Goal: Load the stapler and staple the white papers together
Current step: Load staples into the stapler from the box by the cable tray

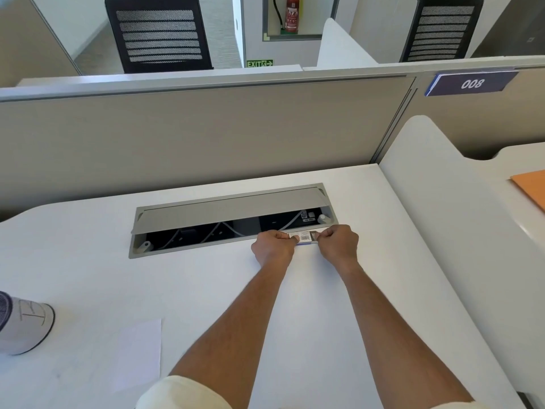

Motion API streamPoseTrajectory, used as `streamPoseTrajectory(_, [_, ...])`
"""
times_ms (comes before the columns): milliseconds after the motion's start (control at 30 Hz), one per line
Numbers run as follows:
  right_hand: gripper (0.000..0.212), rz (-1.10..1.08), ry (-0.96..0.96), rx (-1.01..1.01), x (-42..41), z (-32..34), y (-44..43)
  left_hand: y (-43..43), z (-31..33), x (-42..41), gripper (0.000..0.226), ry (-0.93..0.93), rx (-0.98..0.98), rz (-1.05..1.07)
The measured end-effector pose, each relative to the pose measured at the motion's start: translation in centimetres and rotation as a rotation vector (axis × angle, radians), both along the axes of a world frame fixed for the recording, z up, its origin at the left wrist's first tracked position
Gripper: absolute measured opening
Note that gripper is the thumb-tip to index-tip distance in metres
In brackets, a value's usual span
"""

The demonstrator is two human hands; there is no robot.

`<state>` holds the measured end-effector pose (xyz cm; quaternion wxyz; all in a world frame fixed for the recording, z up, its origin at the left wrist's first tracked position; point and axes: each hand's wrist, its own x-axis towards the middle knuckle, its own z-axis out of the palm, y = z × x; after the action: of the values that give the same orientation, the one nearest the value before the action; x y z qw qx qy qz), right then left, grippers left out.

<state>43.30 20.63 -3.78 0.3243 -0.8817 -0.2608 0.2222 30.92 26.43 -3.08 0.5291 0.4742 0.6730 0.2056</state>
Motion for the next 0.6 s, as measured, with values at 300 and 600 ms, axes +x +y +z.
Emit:
streamPoseTrajectory(300, [0.014,0.013,0.047,0.023,0.25,0.49,-0.45,-0.08,-0.25,-0.06,0.017,-0.002,0.020,0.003])
streamPoseTrajectory(600, [0.016,0.106,-0.040,-0.030,-0.04,0.84,-0.39,-0.13,-0.05,-0.25,0.019,0.002,0.028,-0.013])
